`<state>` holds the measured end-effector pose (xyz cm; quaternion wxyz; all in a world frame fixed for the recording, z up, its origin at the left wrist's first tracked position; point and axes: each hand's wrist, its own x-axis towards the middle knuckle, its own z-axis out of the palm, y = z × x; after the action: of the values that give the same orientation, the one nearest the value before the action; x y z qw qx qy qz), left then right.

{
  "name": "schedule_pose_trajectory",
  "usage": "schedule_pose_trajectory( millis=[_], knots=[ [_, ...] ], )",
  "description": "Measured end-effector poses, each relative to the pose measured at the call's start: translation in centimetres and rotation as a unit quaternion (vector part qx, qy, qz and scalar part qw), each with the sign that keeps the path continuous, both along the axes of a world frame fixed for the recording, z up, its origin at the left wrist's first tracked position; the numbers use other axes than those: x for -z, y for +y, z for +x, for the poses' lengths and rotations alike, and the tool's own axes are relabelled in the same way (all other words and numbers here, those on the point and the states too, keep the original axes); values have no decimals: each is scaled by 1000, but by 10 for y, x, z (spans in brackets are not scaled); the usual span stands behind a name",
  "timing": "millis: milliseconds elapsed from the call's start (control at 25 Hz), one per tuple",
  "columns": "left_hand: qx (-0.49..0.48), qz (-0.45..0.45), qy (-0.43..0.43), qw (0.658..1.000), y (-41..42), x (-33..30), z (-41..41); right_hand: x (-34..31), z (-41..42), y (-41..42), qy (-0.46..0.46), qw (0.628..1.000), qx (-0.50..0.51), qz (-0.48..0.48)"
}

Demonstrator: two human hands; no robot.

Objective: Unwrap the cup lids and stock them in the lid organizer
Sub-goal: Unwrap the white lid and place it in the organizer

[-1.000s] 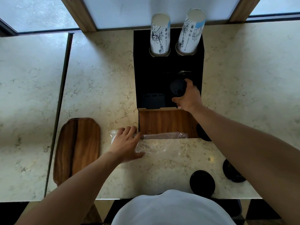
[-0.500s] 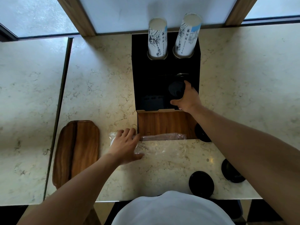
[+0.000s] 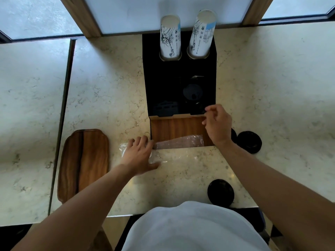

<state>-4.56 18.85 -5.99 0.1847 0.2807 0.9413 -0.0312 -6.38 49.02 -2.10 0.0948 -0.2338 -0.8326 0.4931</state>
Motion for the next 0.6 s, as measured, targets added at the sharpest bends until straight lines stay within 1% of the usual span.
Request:
schedule_pose_trajectory(
  millis=[40,120,240,320,480,600],
  knots=[
    [-12,1,-5,1000,2,-1,-1,7,11,2,-29,999,5,-41],
    [-25,2,-7,1000,6,-5,2,22,34,3,-120,985,11,-121],
    [-28,-3,-7,1000,8,-8,6,39,54,4,-222,947,61,-226],
    [-31,0,-9,999,8,-9,8,44,58,3,-258,920,52,-289],
    [-59,40,-3,997,2,-14,10,43,50,3,-275,860,-31,-428],
    [-79,27,-13,996,-13,-19,13,39,34,4,-303,809,-96,-495]
  ],
)
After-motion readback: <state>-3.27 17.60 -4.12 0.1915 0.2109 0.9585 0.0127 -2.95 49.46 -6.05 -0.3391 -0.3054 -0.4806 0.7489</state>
